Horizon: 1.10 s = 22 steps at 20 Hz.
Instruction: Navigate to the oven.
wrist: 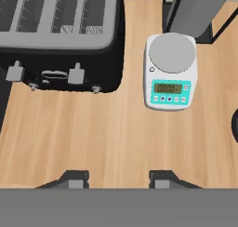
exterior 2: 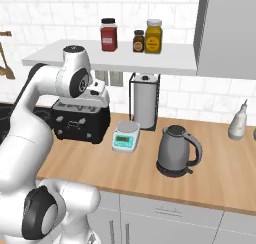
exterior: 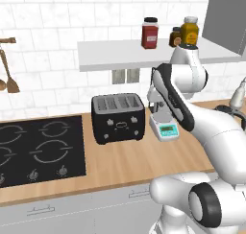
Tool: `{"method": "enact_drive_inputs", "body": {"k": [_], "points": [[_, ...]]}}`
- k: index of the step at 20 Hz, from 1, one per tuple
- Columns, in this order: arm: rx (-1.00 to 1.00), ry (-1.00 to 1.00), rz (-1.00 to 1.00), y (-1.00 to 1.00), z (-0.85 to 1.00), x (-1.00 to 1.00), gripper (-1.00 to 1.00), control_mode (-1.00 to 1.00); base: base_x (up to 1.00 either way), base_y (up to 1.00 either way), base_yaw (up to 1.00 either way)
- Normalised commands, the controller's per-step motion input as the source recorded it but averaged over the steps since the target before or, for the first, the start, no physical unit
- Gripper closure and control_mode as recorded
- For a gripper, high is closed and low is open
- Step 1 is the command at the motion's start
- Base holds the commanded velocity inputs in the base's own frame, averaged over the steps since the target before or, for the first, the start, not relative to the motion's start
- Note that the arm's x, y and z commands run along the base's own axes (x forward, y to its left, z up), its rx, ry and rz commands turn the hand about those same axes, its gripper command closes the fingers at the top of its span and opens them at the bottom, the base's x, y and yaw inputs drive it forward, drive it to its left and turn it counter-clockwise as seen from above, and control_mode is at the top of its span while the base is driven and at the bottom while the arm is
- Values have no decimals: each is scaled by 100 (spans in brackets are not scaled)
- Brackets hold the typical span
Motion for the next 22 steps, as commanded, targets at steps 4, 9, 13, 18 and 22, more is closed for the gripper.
{"method": "enact_drive_inputs", "body": {"k": [4,9,13,18,22], "points": [[0,0,0,0,0,0,-100,100,-8,0,0],[0,0,0,0,0,0,-100,100,-79,1,1],[0,0,0,0,0,0,-100,100,-36,2,2],[0,0,0,0,0,0,-100,100,-19,28,0],[0,0,0,0,0,0,-100,100,-31,100,1]]}}
